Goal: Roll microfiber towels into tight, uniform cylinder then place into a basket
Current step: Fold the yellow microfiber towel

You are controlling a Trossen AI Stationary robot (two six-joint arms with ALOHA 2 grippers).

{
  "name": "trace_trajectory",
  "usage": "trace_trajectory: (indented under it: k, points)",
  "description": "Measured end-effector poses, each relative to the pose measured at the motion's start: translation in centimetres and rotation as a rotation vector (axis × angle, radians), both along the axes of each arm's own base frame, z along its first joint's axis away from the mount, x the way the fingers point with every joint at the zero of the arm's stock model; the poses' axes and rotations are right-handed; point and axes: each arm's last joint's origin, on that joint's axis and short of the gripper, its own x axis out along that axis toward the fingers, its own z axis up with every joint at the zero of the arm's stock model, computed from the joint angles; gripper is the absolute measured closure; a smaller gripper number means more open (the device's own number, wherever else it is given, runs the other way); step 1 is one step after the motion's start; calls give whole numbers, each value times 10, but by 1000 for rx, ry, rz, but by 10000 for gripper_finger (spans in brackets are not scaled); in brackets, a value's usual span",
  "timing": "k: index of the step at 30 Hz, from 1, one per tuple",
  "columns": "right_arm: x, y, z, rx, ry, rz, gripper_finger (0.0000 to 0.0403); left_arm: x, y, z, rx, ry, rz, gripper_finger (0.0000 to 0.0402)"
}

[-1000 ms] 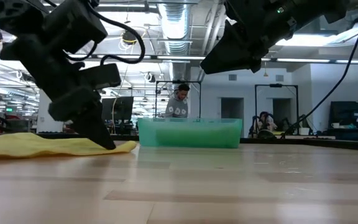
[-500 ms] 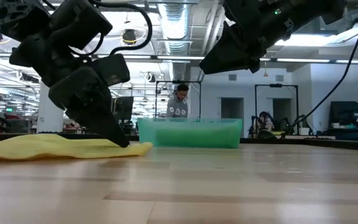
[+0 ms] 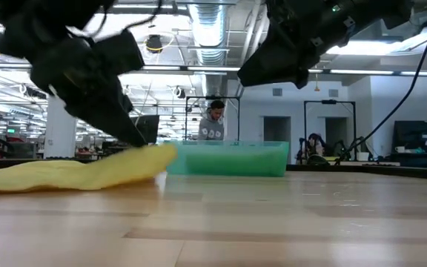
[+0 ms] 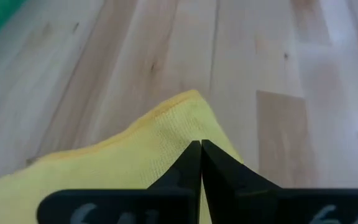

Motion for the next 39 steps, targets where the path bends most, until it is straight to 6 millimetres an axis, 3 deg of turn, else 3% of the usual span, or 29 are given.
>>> trace_trajectory:
  k: [10, 17, 27, 33, 39]
  points:
    - [3, 3, 7, -31, -72, 39, 269, -33, -16, 39, 101, -96, 73, 401]
    - [4, 4, 9, -47, -92, 60, 269, -29, -23, 33, 112, -103, 44, 401]
    - [23, 27, -12, -267, -50, 238, 269, -2, -29, 4, 69, -112, -81, 402]
    - [45, 36, -10, -385, -48, 295, 269, 22, -30, -14, 16, -62, -132, 401]
    - [50, 35, -9, -403, 27, 299, 269, 46, -39, -24, 69, 19, -172, 402]
